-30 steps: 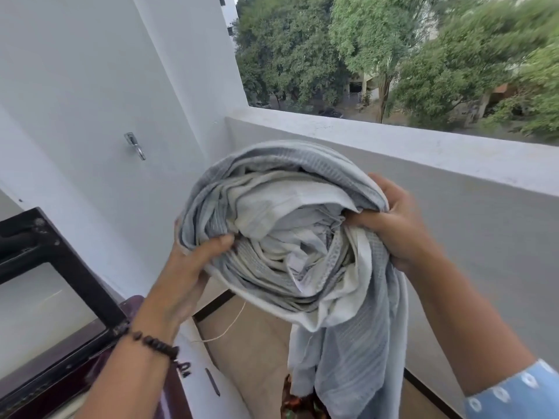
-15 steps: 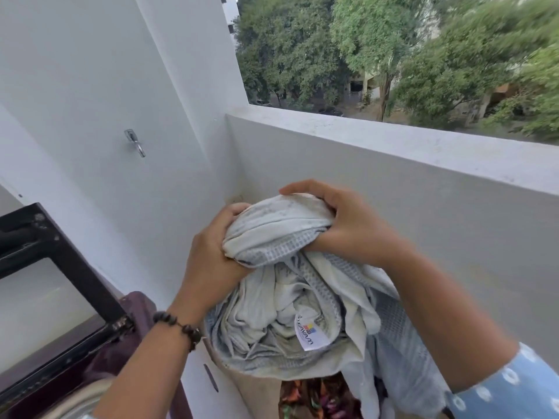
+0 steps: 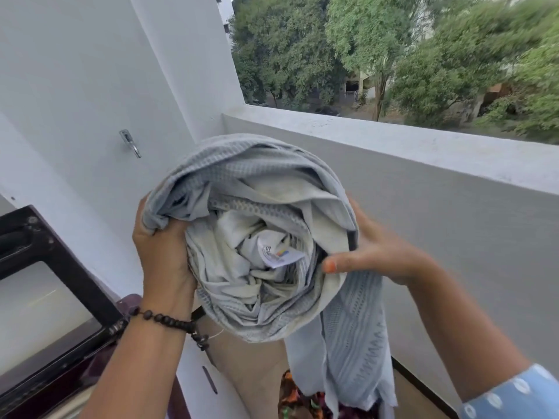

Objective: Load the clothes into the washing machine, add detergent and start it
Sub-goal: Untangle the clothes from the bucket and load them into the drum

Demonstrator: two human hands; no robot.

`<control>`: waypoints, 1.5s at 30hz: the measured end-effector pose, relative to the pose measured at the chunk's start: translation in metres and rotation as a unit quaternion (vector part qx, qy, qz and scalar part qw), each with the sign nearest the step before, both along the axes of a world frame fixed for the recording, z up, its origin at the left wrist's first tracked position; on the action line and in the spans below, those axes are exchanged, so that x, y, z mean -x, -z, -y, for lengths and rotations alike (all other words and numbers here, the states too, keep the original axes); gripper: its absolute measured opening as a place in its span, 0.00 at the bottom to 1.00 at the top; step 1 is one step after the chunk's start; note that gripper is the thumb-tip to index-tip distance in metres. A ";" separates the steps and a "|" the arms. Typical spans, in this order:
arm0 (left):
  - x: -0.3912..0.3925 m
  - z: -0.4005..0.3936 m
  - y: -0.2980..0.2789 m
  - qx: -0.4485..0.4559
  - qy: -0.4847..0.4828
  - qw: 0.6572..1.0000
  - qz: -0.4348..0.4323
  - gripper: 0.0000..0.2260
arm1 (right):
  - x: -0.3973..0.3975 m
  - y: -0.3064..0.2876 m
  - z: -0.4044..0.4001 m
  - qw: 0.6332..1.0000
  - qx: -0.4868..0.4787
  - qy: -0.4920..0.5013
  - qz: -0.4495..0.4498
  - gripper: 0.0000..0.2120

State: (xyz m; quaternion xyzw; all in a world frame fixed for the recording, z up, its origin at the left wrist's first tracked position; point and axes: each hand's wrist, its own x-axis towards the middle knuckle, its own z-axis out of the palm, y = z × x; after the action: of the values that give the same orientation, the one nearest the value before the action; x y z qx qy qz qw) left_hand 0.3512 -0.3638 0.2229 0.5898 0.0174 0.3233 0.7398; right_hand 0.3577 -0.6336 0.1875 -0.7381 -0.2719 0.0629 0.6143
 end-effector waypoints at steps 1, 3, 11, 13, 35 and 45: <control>0.002 0.006 0.002 0.040 -0.009 0.999 -0.016 0.18 | 0.001 0.001 -0.009 0.999 -0.029 0.029 0.000 0.47; 0.008 0.018 0.007 0.087 -0.011 0.995 -0.045 0.19 | -0.002 0.005 -0.022 0.991 -0.091 0.097 0.003 0.40; 0.035 -0.005 0.021 -0.080 0.269 0.943 -0.181 0.39 | -0.013 -0.002 -0.012 0.964 -0.225 0.139 0.023 0.29; 0.043 -0.017 0.016 -0.175 0.312 0.915 -0.187 0.51 | -0.013 -0.010 -0.007 0.969 -0.211 0.124 0.040 0.29; 0.028 0.019 -0.033 -0.351 0.095 0.928 0.082 0.24 | -0.020 -0.009 0.028 0.989 0.113 -0.097 -0.016 0.65; 0.026 0.015 -0.021 -0.098 -0.021 0.994 0.053 0.19 | -0.016 0.038 0.007 0.974 -0.096 -0.128 -0.157 0.67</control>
State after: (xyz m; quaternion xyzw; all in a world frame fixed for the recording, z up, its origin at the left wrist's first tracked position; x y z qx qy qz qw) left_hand 0.3257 -0.3787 0.2439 0.6408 -0.0411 0.3694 0.6718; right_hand 0.3737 -0.6404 0.1500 -0.6155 -0.2694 0.2300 0.7041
